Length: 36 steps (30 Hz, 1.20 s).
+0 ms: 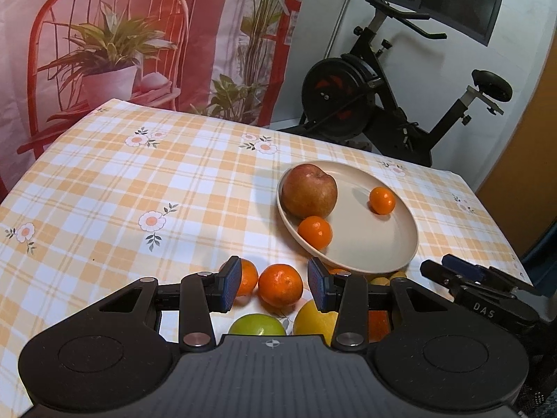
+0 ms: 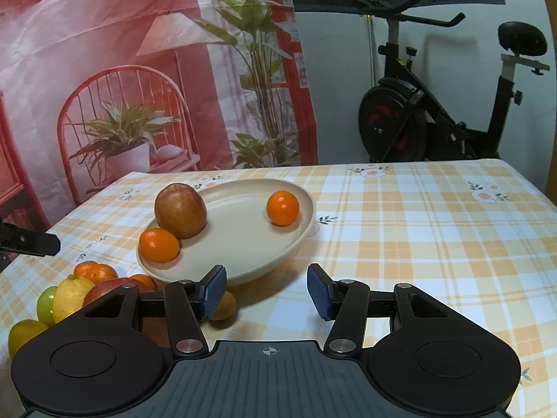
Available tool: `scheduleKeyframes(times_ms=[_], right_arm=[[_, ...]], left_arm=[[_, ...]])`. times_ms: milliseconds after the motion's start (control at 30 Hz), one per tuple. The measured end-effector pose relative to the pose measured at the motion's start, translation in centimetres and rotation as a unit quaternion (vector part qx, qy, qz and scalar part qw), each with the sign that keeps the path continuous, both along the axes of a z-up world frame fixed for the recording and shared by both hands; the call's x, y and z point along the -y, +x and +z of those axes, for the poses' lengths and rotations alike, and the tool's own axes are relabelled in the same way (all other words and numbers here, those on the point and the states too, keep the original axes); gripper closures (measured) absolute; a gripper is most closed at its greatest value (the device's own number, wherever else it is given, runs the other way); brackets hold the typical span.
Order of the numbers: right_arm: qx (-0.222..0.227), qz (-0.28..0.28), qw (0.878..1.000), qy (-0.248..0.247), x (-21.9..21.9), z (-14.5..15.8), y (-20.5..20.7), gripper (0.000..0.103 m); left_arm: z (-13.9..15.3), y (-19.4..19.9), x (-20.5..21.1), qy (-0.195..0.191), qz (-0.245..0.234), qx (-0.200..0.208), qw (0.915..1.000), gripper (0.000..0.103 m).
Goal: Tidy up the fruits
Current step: 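Withdraw both grippers from the plate back toward the fruit pile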
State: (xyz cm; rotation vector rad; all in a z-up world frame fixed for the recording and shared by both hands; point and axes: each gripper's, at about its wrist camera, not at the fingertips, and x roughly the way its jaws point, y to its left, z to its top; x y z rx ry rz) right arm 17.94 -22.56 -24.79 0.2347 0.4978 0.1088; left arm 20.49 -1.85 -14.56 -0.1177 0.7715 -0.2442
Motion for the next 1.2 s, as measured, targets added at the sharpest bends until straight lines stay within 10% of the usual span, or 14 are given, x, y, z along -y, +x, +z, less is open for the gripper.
scheduleKeyframes(times_ms=[1200], right_arm=[[0.008,0.076,0.997,-0.008,-5.5,3.1,-3.2,0.054]], left_arm=[[-0.3,-1.7,-0.5,-0.033,-0.01,0.003,0.9994,0.059]])
